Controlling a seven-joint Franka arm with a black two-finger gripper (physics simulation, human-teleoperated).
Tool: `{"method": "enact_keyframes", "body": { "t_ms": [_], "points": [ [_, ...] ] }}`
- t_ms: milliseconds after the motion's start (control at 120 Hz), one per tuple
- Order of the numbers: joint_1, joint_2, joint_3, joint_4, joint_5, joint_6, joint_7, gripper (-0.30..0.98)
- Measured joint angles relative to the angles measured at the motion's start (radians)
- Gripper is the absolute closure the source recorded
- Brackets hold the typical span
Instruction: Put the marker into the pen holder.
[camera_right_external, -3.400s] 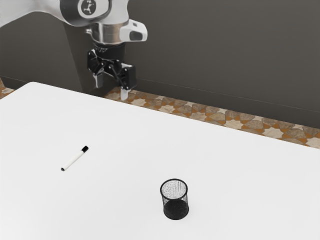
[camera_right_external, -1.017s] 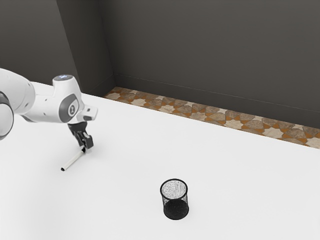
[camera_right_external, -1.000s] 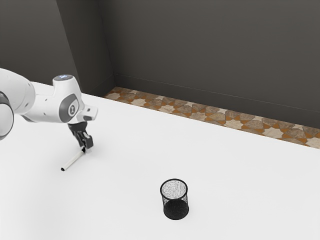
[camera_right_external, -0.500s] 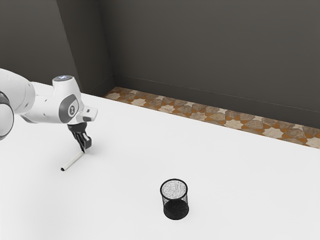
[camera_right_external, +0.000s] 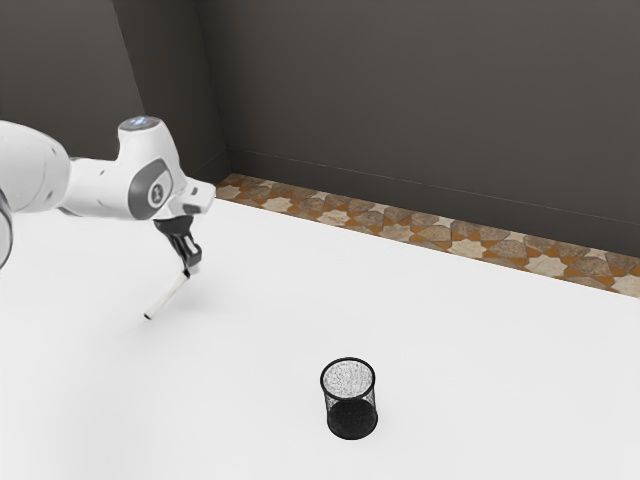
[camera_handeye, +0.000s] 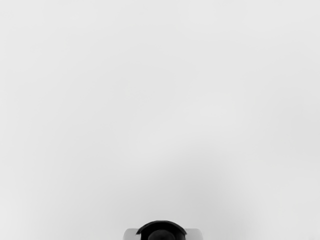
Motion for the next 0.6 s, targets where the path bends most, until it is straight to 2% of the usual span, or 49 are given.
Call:
{"method": "enact_keyframes", "body": {
  "t_ms": [442,600],
  "points": [
    [-0.398,-0.442,-0.004,-0.161,0.037,-0.064,-0.083,0.73],
    [-0.478,-0.507,-0.066,-0.231,0.037,-0.089,-0.128,0.74]
  ]
}}
